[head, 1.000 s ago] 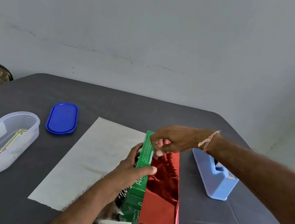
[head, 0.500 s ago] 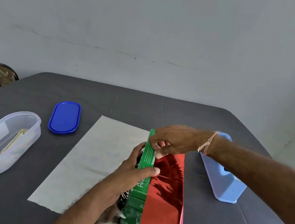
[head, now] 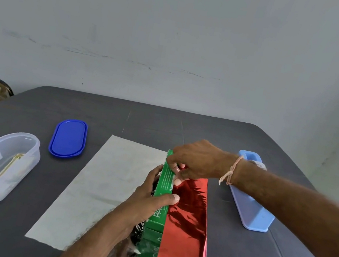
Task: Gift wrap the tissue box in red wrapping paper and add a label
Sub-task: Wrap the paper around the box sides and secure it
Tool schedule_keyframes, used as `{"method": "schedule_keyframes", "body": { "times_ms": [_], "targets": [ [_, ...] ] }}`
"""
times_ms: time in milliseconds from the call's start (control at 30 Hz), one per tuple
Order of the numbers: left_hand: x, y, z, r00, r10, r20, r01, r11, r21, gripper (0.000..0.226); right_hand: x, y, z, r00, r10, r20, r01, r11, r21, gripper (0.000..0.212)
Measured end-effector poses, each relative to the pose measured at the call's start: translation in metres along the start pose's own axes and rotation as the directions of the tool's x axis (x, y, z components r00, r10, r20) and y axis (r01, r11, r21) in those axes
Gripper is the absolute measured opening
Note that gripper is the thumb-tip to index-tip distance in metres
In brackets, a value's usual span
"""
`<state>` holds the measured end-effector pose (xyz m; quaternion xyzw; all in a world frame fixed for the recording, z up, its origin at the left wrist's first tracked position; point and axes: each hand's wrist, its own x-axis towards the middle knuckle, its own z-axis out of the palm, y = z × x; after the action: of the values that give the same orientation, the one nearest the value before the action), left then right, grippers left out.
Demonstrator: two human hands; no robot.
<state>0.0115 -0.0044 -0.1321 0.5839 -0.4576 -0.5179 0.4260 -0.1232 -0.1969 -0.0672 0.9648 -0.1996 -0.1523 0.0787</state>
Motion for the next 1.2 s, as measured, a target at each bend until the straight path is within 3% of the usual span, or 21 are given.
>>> {"method": "schedule_keyframes", "body": {
  "times_ms": [100,233,500,600,733,1033,1200],
  "targets": [
    [0.001,-0.001,0.000,1.000,-0.004,0.007,0.004,1.000,0.005,0.089,-0.014,-0.022,-0.025,0.995,-0.035,-0.091,0.032,0.999,-0.030,0.042],
    [0.002,-0.004,-0.001,1.000,0.004,0.017,-0.004,1.000,0.001,0.088,-0.016,-0.020,-0.020,0.993,0.098,-0.073,-0.085,0.983,0.162,0.068],
    [0.006,-0.011,-0.002,1.000,0.022,0.008,-0.022,0.997,-0.070,0.092,-0.007,-0.026,-0.007,0.952,0.280,-0.123,-0.234,0.926,0.296,0.038],
    [0.006,-0.008,-0.001,1.000,0.024,0.008,-0.023,0.998,-0.064,0.093,-0.014,-0.027,-0.009,0.954,0.288,-0.081,-0.234,0.886,0.399,0.056],
    [0.005,-0.007,-0.002,1.000,0.028,0.013,-0.027,0.998,-0.065,0.097,-0.022,-0.033,-0.009,0.958,0.281,-0.053,-0.238,0.884,0.402,0.069],
    [0.004,-0.005,-0.002,0.999,0.029,0.027,-0.028,0.999,-0.045,0.101,-0.027,-0.037,0.002,0.913,0.380,-0.148,-0.238,0.792,0.562,0.045],
    [0.001,-0.002,-0.001,0.999,0.023,0.025,-0.022,0.999,-0.045,0.092,-0.068,-0.047,-0.001,0.909,0.400,-0.115,-0.229,0.711,0.665,0.074]
  ]
}}
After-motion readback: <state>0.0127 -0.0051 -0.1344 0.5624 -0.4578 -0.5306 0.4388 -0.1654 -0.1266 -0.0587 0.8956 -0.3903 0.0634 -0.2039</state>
